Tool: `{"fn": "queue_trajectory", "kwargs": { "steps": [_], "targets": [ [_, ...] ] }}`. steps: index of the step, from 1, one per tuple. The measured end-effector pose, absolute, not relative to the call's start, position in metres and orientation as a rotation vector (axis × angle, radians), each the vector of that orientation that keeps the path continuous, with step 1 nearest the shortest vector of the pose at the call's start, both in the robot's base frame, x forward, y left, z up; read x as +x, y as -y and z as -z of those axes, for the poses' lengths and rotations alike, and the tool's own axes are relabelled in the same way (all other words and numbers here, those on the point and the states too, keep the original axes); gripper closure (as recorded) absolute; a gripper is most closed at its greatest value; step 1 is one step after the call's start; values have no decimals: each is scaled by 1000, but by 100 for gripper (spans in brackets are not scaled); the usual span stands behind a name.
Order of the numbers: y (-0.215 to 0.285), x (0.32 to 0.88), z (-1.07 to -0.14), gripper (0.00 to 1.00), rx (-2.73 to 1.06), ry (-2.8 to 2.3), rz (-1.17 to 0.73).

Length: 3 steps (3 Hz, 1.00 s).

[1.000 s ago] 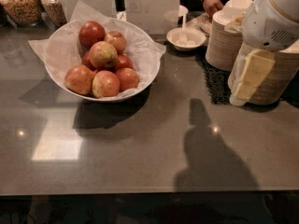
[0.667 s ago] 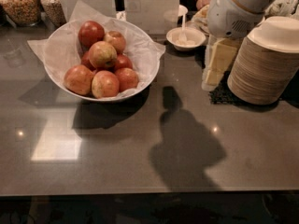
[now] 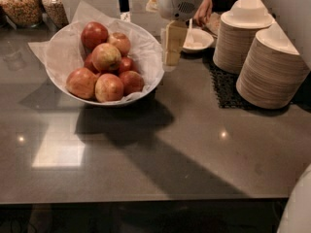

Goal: Pick apple from white bowl

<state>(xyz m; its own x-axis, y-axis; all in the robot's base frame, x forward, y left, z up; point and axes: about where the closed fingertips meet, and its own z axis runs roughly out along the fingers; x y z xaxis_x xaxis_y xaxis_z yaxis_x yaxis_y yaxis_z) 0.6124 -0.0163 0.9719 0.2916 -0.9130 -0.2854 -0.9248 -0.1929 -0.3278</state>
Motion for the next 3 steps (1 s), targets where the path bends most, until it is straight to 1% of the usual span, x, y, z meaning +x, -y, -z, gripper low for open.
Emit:
{"fn": "queue_trajectory", "kwargs": {
  "steps": [1, 2, 3],
  "targets": [
    [16, 612, -972, 0, -2133, -1643, -37],
    [5, 620, -980, 0, -2117, -1537, -51],
    [-39, 635, -1012, 0, -2116, -1288, -51]
  ]
}}
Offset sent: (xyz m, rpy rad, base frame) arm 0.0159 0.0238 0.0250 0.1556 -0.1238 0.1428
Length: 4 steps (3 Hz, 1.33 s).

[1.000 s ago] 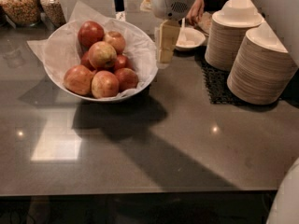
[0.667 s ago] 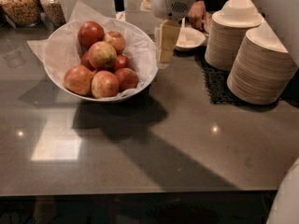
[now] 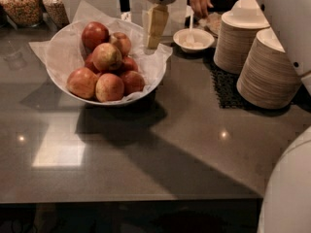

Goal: Pick apple from white bowl

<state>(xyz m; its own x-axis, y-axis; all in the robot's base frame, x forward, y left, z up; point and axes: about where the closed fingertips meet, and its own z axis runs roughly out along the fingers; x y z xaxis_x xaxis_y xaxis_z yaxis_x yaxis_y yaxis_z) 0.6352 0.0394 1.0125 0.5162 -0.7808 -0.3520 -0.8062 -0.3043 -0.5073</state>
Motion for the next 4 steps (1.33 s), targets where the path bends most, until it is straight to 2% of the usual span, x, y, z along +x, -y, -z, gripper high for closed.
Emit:
{"fn": "queue_trajectory", "kwargs": {
  "steps": [1, 2, 4],
  "targets": [
    [-83, 645, -1048, 0, -2130, -1079, -41],
    [-86, 646, -1061, 0, -2113, -1053, -26],
    [-92, 651, -1022, 0, -2095, -1001, -99]
  ]
}}
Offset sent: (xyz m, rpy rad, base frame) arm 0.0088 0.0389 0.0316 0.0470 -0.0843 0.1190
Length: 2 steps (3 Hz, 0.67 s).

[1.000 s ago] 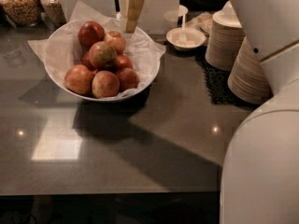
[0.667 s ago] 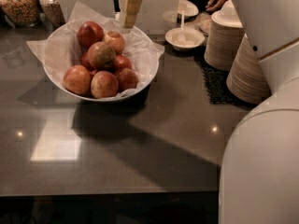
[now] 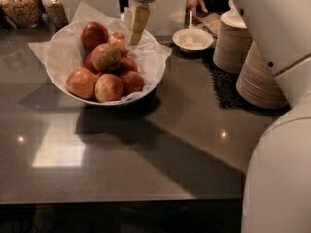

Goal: Pick apple from white bowl

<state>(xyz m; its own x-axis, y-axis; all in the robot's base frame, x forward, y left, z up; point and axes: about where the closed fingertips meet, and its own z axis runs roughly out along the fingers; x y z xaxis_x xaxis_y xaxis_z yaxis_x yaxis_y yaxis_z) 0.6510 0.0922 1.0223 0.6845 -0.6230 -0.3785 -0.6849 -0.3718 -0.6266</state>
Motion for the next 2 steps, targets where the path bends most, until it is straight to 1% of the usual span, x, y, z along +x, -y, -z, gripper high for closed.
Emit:
{"fn": "queue_trajectory", "kwargs": {
  "steps": [2],
  "targets": [
    [-131, 660, -993, 0, -2060, -866, -195]
  ]
}}
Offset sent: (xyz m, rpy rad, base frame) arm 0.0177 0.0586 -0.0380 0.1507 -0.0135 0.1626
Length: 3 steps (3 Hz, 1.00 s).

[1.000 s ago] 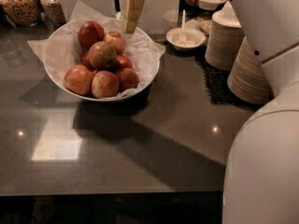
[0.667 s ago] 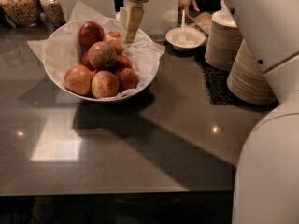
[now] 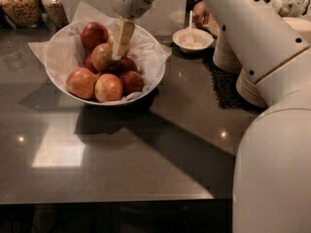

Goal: Pick apple from white bowl

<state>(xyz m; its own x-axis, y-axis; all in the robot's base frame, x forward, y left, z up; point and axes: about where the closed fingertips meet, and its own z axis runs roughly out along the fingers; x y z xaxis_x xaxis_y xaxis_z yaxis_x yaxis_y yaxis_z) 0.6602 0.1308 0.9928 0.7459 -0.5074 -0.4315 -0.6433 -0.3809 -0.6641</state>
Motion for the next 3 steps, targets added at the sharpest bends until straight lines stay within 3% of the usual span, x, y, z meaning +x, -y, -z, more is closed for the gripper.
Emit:
{"fn": "queue_trajectory", "kwargs": {
  "steps": [3],
  "targets": [
    [-145, 660, -969, 0, -2077, -869, -270]
  ]
}}
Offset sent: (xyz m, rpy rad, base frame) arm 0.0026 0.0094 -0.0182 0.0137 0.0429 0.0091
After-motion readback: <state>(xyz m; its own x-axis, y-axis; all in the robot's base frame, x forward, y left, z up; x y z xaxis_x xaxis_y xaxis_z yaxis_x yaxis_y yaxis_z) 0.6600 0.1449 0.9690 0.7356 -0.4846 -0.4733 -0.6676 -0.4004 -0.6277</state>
